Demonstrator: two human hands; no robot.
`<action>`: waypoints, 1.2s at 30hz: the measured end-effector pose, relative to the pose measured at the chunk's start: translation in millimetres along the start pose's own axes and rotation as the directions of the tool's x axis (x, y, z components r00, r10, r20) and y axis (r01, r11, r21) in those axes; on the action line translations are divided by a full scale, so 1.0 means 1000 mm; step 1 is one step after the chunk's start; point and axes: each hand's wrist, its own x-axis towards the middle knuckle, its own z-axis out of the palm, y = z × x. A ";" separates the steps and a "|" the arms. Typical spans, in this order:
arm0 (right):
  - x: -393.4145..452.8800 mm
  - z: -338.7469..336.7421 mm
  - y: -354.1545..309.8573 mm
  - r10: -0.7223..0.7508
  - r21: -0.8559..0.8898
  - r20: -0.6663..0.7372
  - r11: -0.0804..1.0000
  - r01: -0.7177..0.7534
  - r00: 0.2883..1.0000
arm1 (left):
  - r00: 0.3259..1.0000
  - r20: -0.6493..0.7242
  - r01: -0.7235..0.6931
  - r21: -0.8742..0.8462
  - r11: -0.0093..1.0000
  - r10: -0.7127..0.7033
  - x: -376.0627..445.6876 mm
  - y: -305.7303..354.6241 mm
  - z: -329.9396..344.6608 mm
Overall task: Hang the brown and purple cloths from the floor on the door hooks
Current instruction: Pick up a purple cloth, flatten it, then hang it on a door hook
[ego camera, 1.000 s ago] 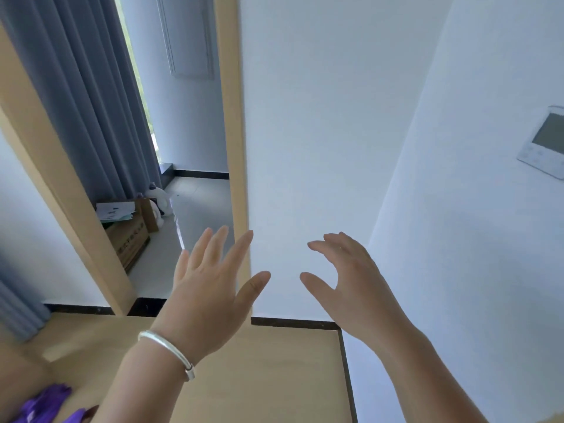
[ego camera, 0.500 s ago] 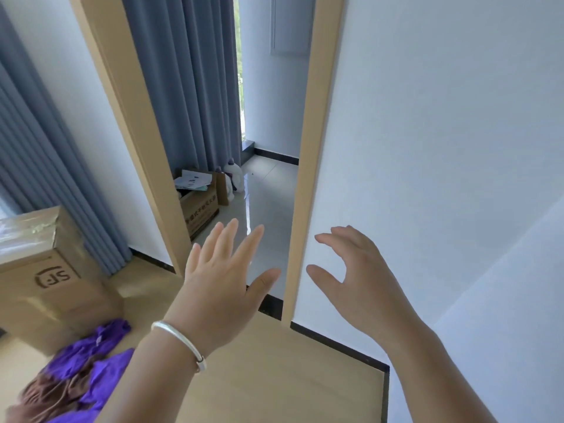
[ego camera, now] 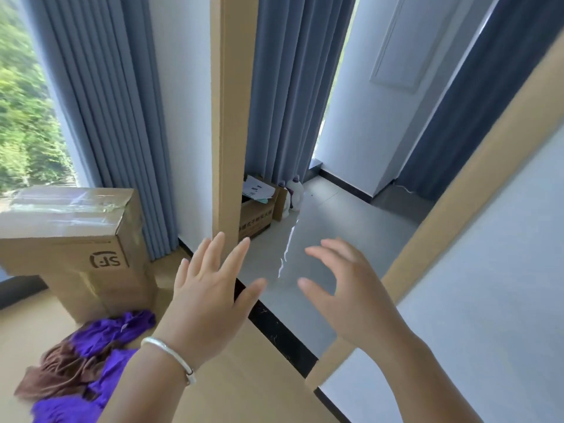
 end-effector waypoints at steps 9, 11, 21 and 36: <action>0.106 0.085 -0.071 -0.244 0.091 0.173 0.969 0.231 0.954 | 0.953 -0.077 0.294 -0.006 0.956 -0.294 0.021 -0.109 -0.034; 0.119 0.103 -0.087 -0.300 0.122 0.210 0.952 0.280 0.930 | 0.928 -0.093 0.362 -0.004 0.932 -0.360 0.017 -0.128 -0.040; 0.187 0.193 -0.159 -0.557 0.240 0.362 0.830 0.503 0.747 | 0.723 -0.164 0.684 0.030 0.729 -0.671 -0.008 -0.211 -0.063; 0.330 0.334 -0.247 -0.788 0.499 0.494 0.603 0.622 0.368 | 0.275 -0.176 0.961 0.013 0.277 -0.945 0.043 -0.298 -0.073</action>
